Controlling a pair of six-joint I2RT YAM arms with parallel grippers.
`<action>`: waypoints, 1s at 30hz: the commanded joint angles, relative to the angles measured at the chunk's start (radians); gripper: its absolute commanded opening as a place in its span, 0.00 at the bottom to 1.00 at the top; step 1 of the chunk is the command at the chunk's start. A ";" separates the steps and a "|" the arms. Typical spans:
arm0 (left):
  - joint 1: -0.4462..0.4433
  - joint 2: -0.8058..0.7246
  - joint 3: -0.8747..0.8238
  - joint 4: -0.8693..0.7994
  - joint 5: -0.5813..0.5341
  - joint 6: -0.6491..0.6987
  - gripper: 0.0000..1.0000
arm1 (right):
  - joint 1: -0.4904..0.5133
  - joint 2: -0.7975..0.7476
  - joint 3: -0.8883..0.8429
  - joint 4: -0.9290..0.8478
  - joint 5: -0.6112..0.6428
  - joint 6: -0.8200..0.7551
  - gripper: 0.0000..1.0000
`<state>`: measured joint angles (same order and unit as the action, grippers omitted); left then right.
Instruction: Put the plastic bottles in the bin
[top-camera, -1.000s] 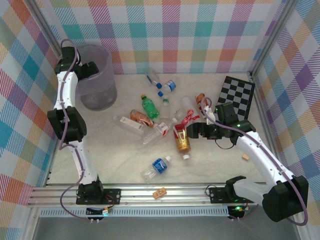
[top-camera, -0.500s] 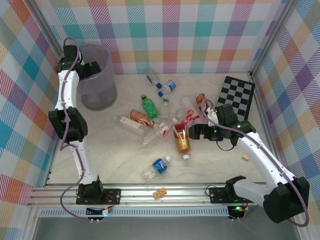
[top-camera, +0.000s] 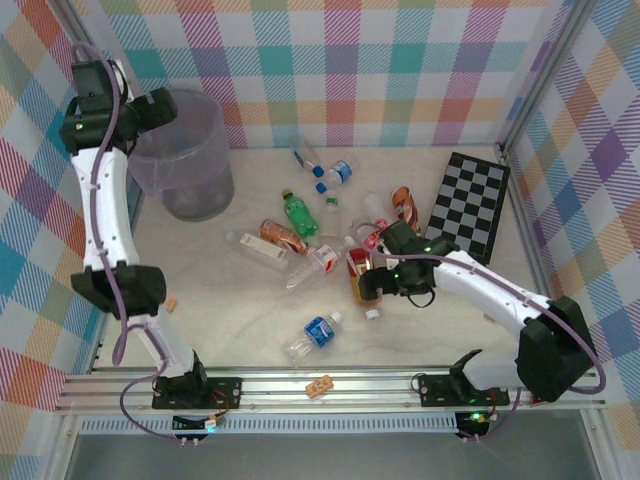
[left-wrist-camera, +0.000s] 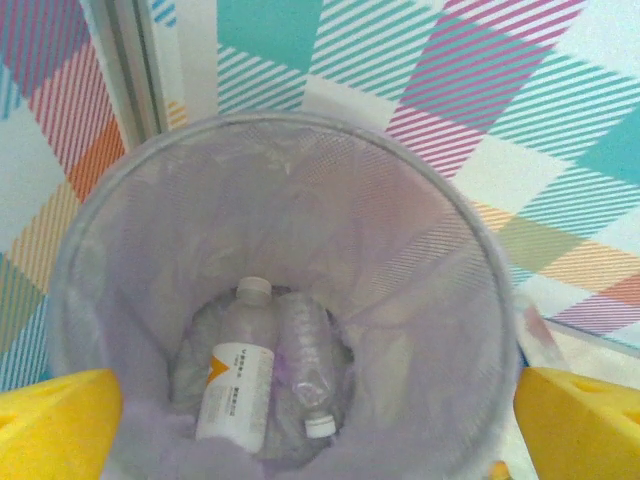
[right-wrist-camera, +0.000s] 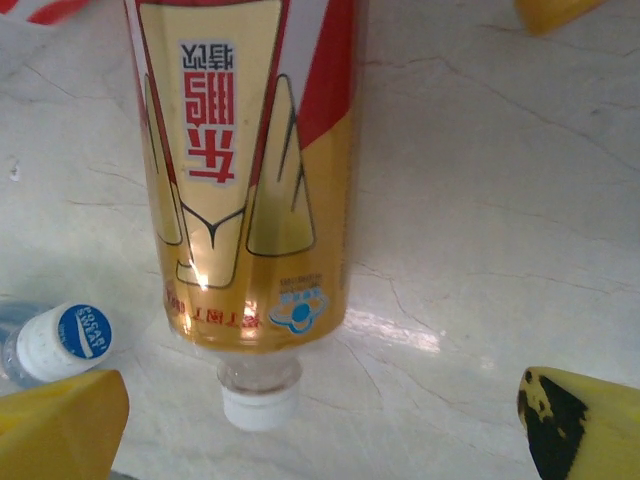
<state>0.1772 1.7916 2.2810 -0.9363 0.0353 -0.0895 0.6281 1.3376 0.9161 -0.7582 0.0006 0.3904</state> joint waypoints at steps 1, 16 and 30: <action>-0.030 -0.171 -0.182 -0.014 0.029 -0.035 1.00 | 0.021 0.012 0.005 0.072 0.024 0.062 0.99; -0.536 -0.764 -1.272 0.560 0.180 -0.484 1.00 | 0.060 0.179 -0.054 0.260 -0.079 0.095 0.88; -0.659 -0.793 -1.516 0.862 0.139 -0.742 1.00 | 0.061 0.198 -0.036 0.223 -0.065 0.070 0.64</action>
<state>-0.4755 0.9955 0.8017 -0.1848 0.1822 -0.7479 0.6823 1.5631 0.8597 -0.4995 -0.0612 0.4812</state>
